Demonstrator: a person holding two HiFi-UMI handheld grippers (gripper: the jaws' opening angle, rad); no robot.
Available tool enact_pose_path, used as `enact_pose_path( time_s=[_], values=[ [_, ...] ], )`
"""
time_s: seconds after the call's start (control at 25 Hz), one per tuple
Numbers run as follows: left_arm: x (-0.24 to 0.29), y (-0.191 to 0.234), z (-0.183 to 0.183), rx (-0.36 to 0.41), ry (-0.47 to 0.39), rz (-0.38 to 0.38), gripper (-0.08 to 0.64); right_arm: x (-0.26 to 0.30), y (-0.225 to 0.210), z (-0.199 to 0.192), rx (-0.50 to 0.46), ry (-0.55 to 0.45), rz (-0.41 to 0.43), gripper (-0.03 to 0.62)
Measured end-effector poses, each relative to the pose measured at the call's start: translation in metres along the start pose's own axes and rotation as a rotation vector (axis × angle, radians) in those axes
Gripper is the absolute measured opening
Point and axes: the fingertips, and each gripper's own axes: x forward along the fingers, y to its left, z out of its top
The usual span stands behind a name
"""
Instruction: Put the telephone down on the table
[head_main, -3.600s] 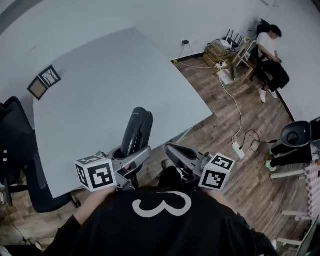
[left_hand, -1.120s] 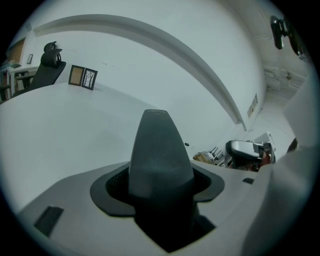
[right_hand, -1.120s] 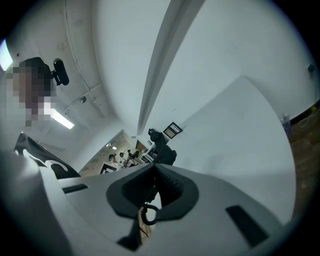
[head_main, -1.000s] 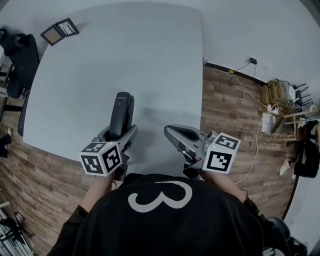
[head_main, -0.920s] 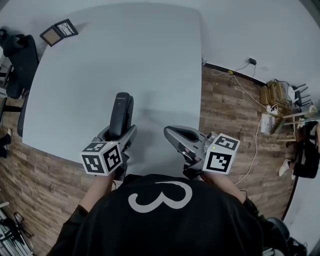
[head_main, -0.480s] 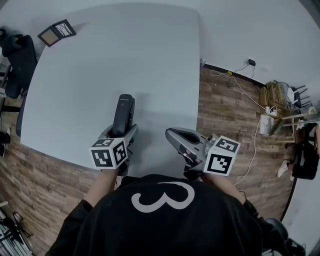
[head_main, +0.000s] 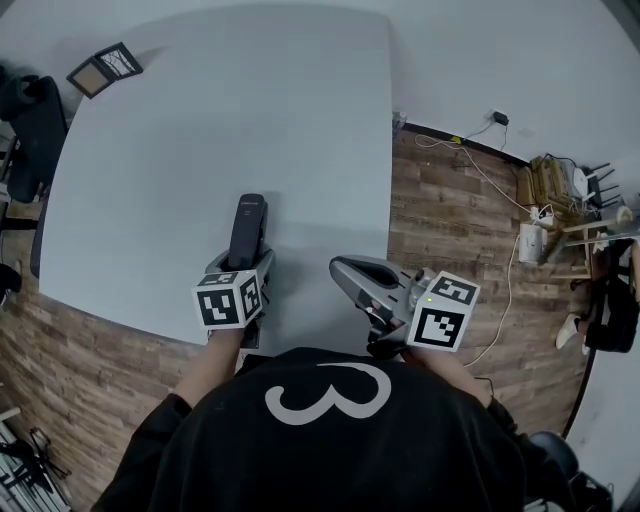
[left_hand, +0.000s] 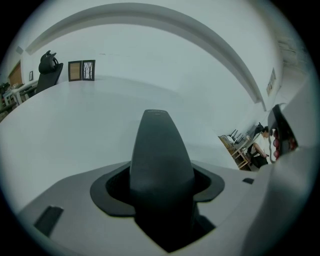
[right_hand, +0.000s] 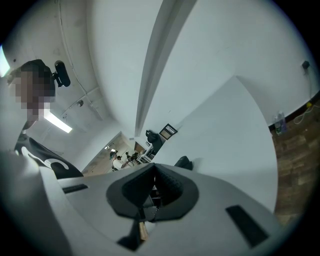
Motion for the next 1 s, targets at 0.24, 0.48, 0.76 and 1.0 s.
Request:
enact_pose_path(
  time_s=[0.24, 0.48, 0.76, 1.0],
  values=[
    [0.002, -0.003, -0.005, 0.072, 0.009, 0.045, 0.301, -0.006, -0.010, -0.004, 0.021, -0.003, -0.014, 0.009],
    [-0.001, -0.006, -0.009, 0.134, 0.012, 0.116, 0.302, -0.008, -0.011, -0.008, 0.033, -0.013, -0.009, 0.009],
    [-0.020, 0.002, -0.032, 0.148, 0.005, 0.141, 0.302, -0.006, 0.011, -0.039, 0.030, -0.006, -0.003, 0.009],
    [-0.031, -0.011, -0.020, 0.130, -0.093, 0.073, 0.380, -0.006, 0.024, -0.048, 0.006, 0.020, -0.003, 0.009]
  ],
)
